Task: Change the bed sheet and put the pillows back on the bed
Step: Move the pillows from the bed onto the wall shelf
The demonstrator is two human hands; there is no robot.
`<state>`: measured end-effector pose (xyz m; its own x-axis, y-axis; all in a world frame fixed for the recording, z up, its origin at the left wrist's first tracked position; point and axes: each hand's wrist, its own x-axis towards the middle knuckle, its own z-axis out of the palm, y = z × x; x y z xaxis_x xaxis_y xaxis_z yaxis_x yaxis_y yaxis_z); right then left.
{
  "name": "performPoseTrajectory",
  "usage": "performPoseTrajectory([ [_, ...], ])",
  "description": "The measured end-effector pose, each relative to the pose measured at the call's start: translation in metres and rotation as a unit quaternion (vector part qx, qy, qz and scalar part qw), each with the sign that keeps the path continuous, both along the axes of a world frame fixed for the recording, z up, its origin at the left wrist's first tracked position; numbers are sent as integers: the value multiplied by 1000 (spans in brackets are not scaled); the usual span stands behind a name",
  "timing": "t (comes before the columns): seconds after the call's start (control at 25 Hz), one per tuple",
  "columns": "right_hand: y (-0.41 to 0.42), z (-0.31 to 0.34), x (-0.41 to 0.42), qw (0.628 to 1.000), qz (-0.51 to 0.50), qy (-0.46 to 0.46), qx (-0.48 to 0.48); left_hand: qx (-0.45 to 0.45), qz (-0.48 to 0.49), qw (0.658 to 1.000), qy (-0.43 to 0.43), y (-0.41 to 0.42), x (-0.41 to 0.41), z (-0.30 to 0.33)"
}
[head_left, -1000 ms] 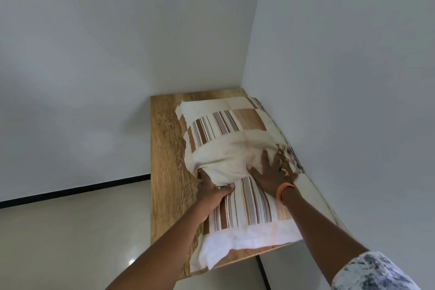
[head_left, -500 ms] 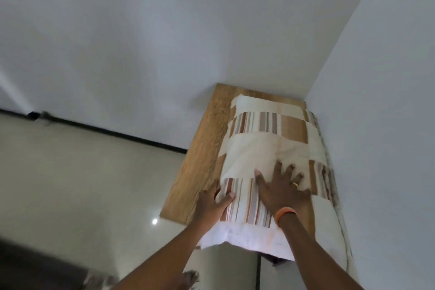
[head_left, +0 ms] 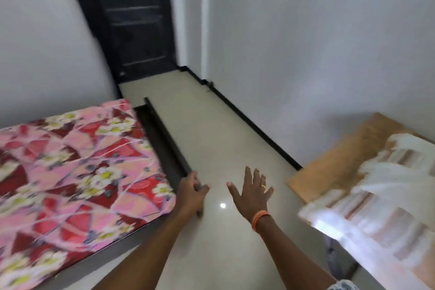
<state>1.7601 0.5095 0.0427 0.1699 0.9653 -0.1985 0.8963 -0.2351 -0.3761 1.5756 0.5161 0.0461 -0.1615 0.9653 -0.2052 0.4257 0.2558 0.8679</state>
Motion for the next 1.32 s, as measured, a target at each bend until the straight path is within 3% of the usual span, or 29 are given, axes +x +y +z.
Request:
performPoseTrajectory([
  [0.12,5,0,-152,995,92,24,-1,2,162,987,-7,-52,-160,-9],
  [0.28,-25,4,-363,979,196,59,17,-14,301,954,-12,-151,-353,-10],
  [0.48,-103,13,-598,931,332,142,-45,-7,466,885,9,-276,-550,1],
  [0.64,-149,5,-745,894,410,167,-71,1,570,821,-22,-348,-658,-4],
  [0.92,-207,-16,-1021,834,475,234,-155,-24,664,748,-7,-419,-864,-7],
  [1.12,-235,0,-1203,793,501,270,-220,-26,671,739,59,-440,-1027,24],
  [1.32,-260,-5,-1346,782,491,280,-263,-44,673,737,36,-464,-1161,24],
])
